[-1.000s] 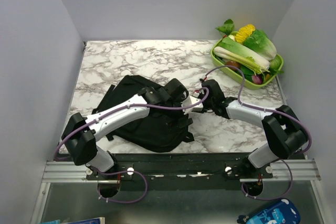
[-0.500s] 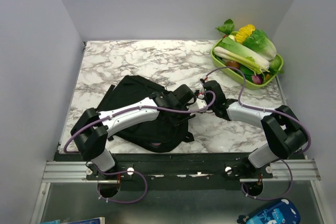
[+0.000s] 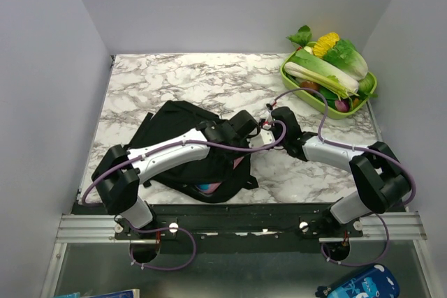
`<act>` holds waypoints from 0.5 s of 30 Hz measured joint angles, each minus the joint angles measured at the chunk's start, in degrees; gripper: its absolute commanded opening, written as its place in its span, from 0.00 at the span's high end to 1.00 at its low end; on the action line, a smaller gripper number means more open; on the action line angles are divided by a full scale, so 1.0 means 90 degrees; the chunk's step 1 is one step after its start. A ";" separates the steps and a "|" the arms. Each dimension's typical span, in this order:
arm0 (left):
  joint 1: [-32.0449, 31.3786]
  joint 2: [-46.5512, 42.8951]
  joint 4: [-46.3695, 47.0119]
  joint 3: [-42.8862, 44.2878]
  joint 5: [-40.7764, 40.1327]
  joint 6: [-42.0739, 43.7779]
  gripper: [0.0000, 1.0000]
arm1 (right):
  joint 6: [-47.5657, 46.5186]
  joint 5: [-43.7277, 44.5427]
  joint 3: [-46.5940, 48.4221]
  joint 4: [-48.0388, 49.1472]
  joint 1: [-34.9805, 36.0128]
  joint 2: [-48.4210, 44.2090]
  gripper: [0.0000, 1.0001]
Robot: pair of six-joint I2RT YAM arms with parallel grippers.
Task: Pack the student bag
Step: Adjust the stationery in the student bag.
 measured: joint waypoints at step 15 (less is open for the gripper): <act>0.0787 -0.0136 -0.0466 0.1047 0.0175 0.0046 1.00 | 0.0165 -0.0165 0.0002 0.0308 0.0423 -0.0073 0.99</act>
